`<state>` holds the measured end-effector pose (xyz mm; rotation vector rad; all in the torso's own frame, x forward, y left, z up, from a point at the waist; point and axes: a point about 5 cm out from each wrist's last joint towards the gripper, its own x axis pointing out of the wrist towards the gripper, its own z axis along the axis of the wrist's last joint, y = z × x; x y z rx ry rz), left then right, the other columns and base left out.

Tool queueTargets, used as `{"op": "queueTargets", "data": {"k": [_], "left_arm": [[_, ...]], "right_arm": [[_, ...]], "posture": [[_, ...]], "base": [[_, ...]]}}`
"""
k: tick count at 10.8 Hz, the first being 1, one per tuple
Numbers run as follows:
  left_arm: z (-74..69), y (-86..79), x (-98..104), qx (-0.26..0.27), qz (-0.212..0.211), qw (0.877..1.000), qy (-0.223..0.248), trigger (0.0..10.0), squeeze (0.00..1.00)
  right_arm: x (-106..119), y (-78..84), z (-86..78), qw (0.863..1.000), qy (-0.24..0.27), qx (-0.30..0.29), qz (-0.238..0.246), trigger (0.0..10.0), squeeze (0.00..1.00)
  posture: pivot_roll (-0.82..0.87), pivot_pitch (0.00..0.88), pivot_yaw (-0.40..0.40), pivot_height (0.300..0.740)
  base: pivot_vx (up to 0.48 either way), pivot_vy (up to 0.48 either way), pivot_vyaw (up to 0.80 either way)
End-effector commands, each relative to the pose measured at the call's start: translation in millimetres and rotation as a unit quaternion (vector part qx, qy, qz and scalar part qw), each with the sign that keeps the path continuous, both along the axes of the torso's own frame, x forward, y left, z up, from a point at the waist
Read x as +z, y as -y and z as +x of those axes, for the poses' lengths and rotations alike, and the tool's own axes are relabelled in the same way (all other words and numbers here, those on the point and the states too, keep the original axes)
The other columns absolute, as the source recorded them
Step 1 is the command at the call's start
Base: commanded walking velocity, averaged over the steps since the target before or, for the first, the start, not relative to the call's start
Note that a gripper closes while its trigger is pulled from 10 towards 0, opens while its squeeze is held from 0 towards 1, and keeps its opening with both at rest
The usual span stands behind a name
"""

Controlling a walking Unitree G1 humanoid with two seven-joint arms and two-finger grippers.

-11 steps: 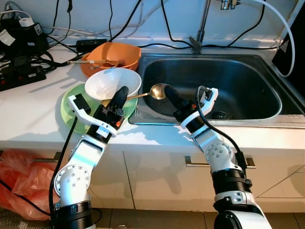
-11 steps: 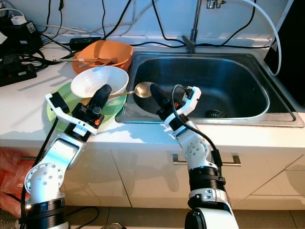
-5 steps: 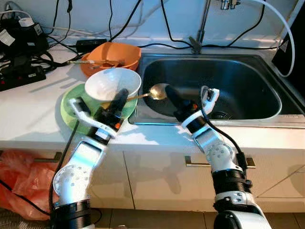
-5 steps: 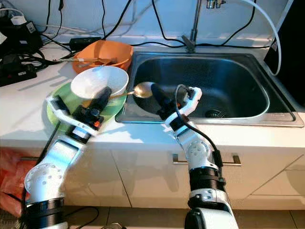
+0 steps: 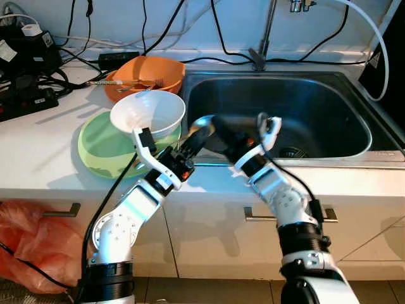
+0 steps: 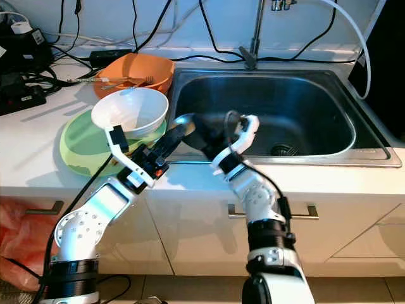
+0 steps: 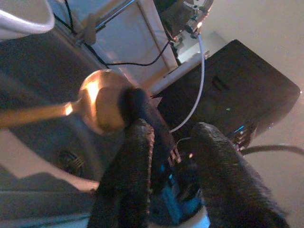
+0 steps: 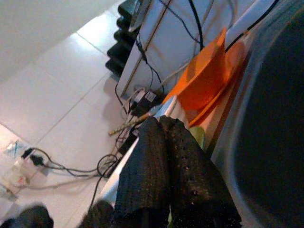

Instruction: Kitchen organization

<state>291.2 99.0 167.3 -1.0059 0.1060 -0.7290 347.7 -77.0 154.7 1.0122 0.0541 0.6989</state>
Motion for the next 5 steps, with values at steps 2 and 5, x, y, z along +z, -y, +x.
{"op": "queueTargets", "data": {"k": [2, 5], "left_arm": [[-1.4, -0.3, -4, -0.005, 0.013, 1.0, 0.0, 10.0, 1.0], [-6.8, 3.3, -5, -0.027, 0.058, 0.998, 0.019, 10.0, 1.0]], "right_arm": [[5, 6.9, 4.9, 1.0, 0.001, -0.015, 0.003, 0.0, 0.0], [9, 35.3, 12.9, 0.998, 0.006, -0.067, -0.005, 0.0, 0.0]], "posture": [[0.12, 0.026, 0.026, 0.74], [0.12, 0.026, 0.029, 0.74]], "base": [[0.0, 0.0, 0.0], [0.0, 0.0, 0.0]]}}
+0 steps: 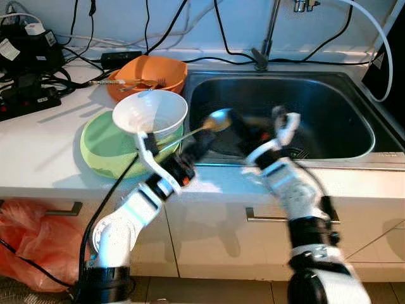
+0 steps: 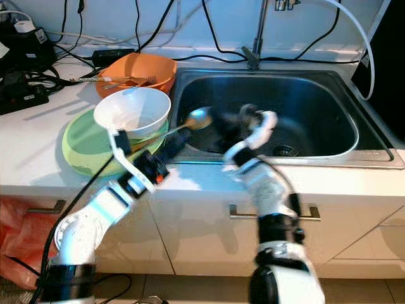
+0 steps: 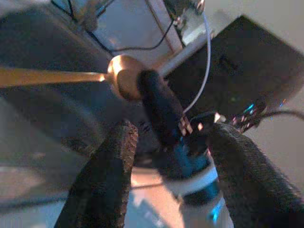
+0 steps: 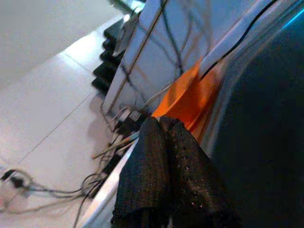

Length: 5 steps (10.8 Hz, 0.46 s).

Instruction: Kitchen organization

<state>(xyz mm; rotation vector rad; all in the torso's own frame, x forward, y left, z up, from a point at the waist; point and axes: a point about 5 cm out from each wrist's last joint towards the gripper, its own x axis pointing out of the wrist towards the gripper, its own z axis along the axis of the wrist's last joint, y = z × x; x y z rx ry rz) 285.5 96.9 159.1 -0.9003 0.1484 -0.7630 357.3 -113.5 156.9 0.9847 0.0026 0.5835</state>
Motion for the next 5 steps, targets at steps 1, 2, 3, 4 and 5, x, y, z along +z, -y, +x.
{"op": "queueTargets", "data": {"k": [1, 2, 3, 4, 5], "left_arm": [[-4.1, -0.6, -1, -0.008, 0.038, 0.999, 0.017, 10.0, 1.0], [-7.1, -1.6, -6, -0.009, 0.061, 0.998, 0.02, 10.0, 1.0], [-7.7, -1.9, -7, -0.008, 0.061, 0.998, 0.019, 10.0, 1.0], [-7.9, -2.7, -7, -0.004, 0.067, 0.998, 0.021, 10.0, 1.0], [-7.4, -5.2, -7, 0.011, 0.095, 0.995, 0.035, 10.0, 1.0]], "right_arm": [[7, 19.0, 7.5, 0.999, 0.008, -0.034, -0.004, 0.0, 0.0], [9, 40.6, 11.2, 0.998, 0.009, -0.062, -0.018, 0.0, 0.0], [9, 48.5, 12.3, 0.997, 0.008, -0.073, -0.027, 0.0, 0.0], [9, 60.6, 14.0, 0.995, 0.006, -0.092, -0.035, 0.0, 0.0], [11, 83.9, 18.3, 0.988, -0.005, -0.144, -0.053, 0.0, 0.0]], "posture": [[0.12, 0.029, 0.03, 0.74], [0.13, 0.031, 0.029, 0.74], [0.13, 0.032, 0.029, 0.74], [0.13, 0.034, 0.029, 0.74], [0.13, 0.036, 0.031, 0.74]], "base": [[0.0, 0.0, 0.0], [0.0, 0.0, 0.0], [0.0, 0.0, 0.0], [0.0, 0.0, 0.0], [0.0, 0.0, 0.0]]}}
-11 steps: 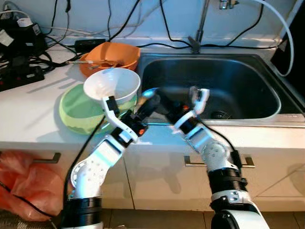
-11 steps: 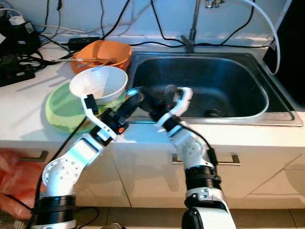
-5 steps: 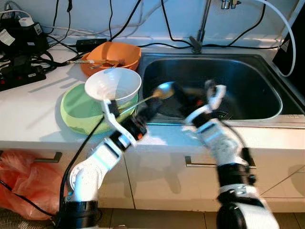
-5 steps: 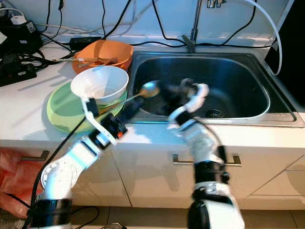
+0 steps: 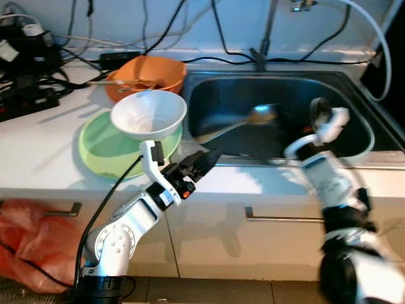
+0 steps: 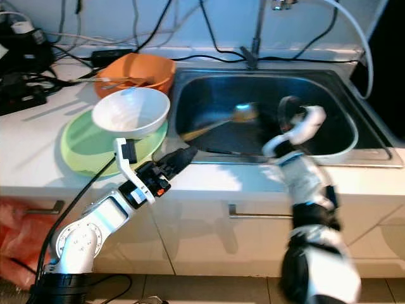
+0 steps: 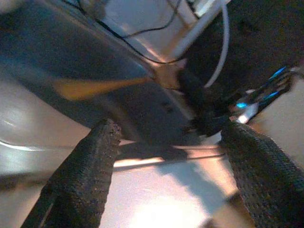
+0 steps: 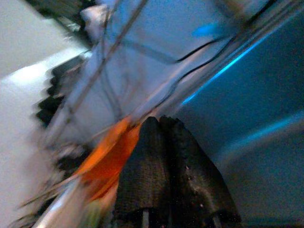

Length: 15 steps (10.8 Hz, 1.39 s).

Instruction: Kitchen organization

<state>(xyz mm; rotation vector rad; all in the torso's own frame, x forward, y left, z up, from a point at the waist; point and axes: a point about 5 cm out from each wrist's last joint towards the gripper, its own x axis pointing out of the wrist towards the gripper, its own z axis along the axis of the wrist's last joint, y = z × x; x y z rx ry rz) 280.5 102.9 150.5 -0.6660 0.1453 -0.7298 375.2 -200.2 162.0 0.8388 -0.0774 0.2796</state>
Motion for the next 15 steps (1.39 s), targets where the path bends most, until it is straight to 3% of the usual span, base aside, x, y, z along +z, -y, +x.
{"op": "queueTargets", "data": {"k": [1, 3, 4, 5, 6, 7, 8, 9, 10, 15], "left_arm": [[0.7, -0.7, 1, 0.016, 0.048, 0.998, 0.028, 10.0, 1.0], [4.2, 1.1, 4, 0.031, 0.116, 0.99, 0.074, 10.0, 1.0], [9.2, 4.9, 15, 0.04, 0.161, 0.978, 0.124, 10.0, 1.0], [11.0, 7.4, 18, 0.037, 0.179, 0.973, 0.14, 10.0, 0.59], [13.2, 12.7, 22, 0.028, 0.193, 0.968, 0.157, 10.0, 0.35], [15.0, 17.3, 23, 0.022, 0.196, 0.966, 0.165, 10.0, 0.07], [15.5, 20.4, 23, 0.018, 0.203, 0.964, 0.173, 10.0, 0.0], [14.8, 21.9, 23, 0.014, 0.205, 0.963, 0.175, 10.0, 0.0], [12.9, 23.1, 21, 0.007, 0.214, 0.96, 0.178, 10.0, 0.0], [16.5, 16.6, 21, 0.017, 0.24, 0.952, 0.189, 10.0, 0.0]], "right_arm": [[5, 9.8, 4.1, 0.998, -0.003, -0.048, -0.031, 0.0, 0.0], [0, 19.2, 6.6, 0.99, -0.034, -0.108, -0.086, 0.0, 0.0], [-11, 26.0, 5.7, 0.972, -0.076, -0.161, -0.155, 0.0, 0.0], [-18, 23.1, 5.1, 0.962, -0.095, -0.165, -0.198, 0.0, 0.0], [-31, 17.2, 3.5, 0.943, -0.13, -0.161, -0.26, 0.0, 0.0], [-40, 8.9, 3.0, 0.934, -0.146, -0.156, -0.288, 0.0, 0.0], [-43, 2.4, 3.6, 0.925, -0.153, -0.157, -0.312, 0.4, 0.0], [-46, -0.8, 3.7, 0.919, -0.161, -0.155, -0.326, 7.0, 0.0], [-46, -6.8, 4.9, 0.918, -0.16, -0.146, -0.332, 10.0, 1.0], [-46, -10.6, 5.9, 0.92, -0.154, -0.142, -0.331, 10.0, 1.0]], "posture": [[0.13, 0.037, 0.034, 0.74], [0.13, 0.037, 0.037, 0.74], [0.14, 0.039, 0.04, 0.74], [0.14, 0.039, 0.044, 0.74], [0.13, 0.04, 0.046, 0.74], [0.14, 0.039, 0.048, 0.74], [0.14, 0.038, 0.049, 0.74], [0.14, 0.038, 0.047, 0.74], [0.14, 0.039, 0.043, 0.74], [0.14, 0.043, 0.042, 0.74]], "base": [[0.0, 0.0, 0.0], [0.0, 0.0, 0.0], [0.0, 0.0, 0.0], [0.0, 0.0, 0.0], [0.0, 0.0, 0.0], [0.0, 0.0, 0.0], [0.0, 0.0, 0.0], [0.0, 0.0, 0.0], [0.0, 0.0, 0.0], [0.0, 0.0, 0.0]]}}
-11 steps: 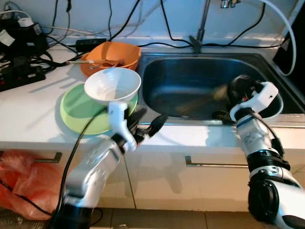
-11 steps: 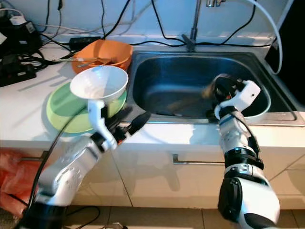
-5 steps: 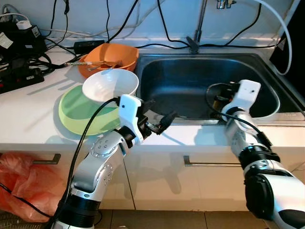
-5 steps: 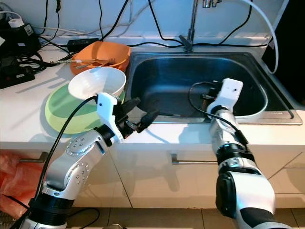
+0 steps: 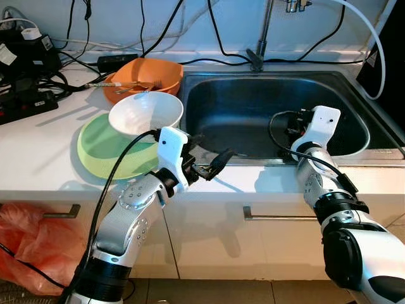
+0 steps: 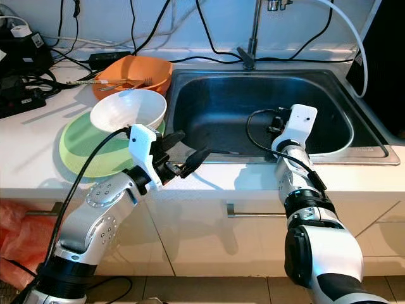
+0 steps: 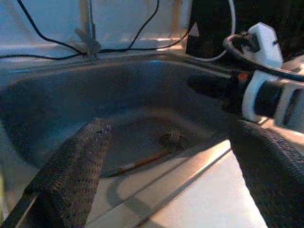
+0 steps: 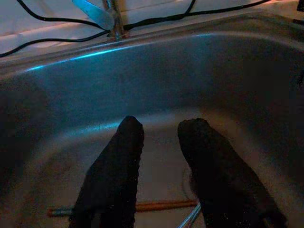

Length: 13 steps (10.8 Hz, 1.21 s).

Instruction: Kitchen organization

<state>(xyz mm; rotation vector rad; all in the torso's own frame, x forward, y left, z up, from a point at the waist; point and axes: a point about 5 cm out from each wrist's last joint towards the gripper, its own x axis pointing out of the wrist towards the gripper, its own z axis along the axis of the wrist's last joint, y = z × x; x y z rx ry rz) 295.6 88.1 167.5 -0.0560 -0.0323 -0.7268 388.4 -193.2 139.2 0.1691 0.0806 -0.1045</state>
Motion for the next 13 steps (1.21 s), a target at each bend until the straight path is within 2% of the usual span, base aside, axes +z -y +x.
{"op": "queueTargets", "data": {"k": [1, 2, 3, 5, 6, 7, 8, 9, 10, 11, 12, 13], "left_arm": [[8.0, -6.0, 12, 0.029, 0.02, 0.999, 0.032, 10.0, 0.0], [16.0, -17.6, 23, 0.076, 0.032, 0.995, 0.063, 10.0, 0.11], [24.0, -32.9, 37, 0.122, 0.031, 0.988, 0.094, 10.0, 1.0], [34.1, -56.7, 58, 0.191, 0.032, 0.972, 0.136, 10.0, 1.0], [36.7, -65.4, 62, 0.223, 0.024, 0.964, 0.143, 10.0, 1.0], [42.0, -86.6, 64, 0.292, 0.019, 0.946, 0.143, 10.0, 1.0], [45.2, -100.9, 61, 0.336, 0.022, 0.933, 0.13, 10.0, 1.0], [47.9, -118.6, 55, 0.384, 0.021, 0.917, 0.104, 10.0, 1.0], [50.3, -129.2, 50, 0.407, 0.012, 0.91, 0.074, 10.0, 0.93], [52.4, -136.6, 47, 0.42, 0.01, 0.905, 0.057, 10.0, 0.49], [54.7, -140.5, 45, 0.428, 0.007, 0.903, 0.041, 10.0, 0.27], [58.7, -143.5, 38, 0.428, -0.006, 0.904, 0.003, 10.0, 0.0]], "right_arm": [[-13, -13.3, -3.6, 0.999, -0.02, 0.026, 0.01, 10.0, 1.0], [-6, -22.8, -1.6, 0.999, 0.006, 0.052, 0.014, 10.0, 1.0], [-1, -33.1, -1.4, 0.996, 0.029, 0.085, 0.027, 10.0, 1.0], [5, -55.7, -5.3, 0.98, 0.065, 0.175, 0.068, 10.0, 1.0], [7, -61.2, -7.3, 0.973, 0.077, 0.201, 0.079, 10.0, 1.0], [11, -68.9, -11.7, 0.963, 0.092, 0.241, 0.073, 10.0, 1.0], [13, -74.2, -15.3, 0.955, 0.1, 0.269, 0.074, 10.0, 0.71], [22, -86.4, -25.0, 0.93, 0.118, 0.34, 0.076, 10.0, 0.0], [26, -95.2, -35.6, 0.908, 0.125, 0.396, 0.061, 10.0, 0.0], [26, -98.3, -45.6, 0.89, 0.126, 0.437, 0.04, 10.0, 0.0], [27, -98.3, -54.5, 0.877, 0.121, 0.465, 0.028, 10.0, 0.0], [31, -94.1, -65.2, 0.866, 0.115, 0.486, 0.023, 10.0, 0.0]], "posture": [[0.13, 0.043, 0.043, 0.74], [0.13, 0.042, 0.043, 0.74], [0.13, 0.041, 0.042, 0.74], [0.13, 0.04, 0.043, 0.74], [0.13, 0.04, 0.043, 0.74], [0.12, 0.038, 0.041, 0.74], [0.13, 0.036, 0.04, 0.74], [0.13, 0.035, 0.039, 0.74], [0.13, 0.034, 0.04, 0.74], [0.12, 0.031, 0.041, 0.74], [0.12, 0.031, 0.044, 0.74], [0.12, 0.03, 0.049, 0.74]], "base": [[0.0, 0.0, 0.0], [0.0, 0.0, 0.0], [0.0, 0.0, 0.0], [0.0, 0.0, 0.0], [0.0, 0.0, 0.0], [0.0, 0.0, 0.0], [0.0, 0.0, 0.0], [0.0, 0.0, 0.0], [0.0, 0.0, 0.0], [0.0, 0.0, 0.0], [0.0, 0.0, 0.0], [0.0, 0.0, 0.0]]}}
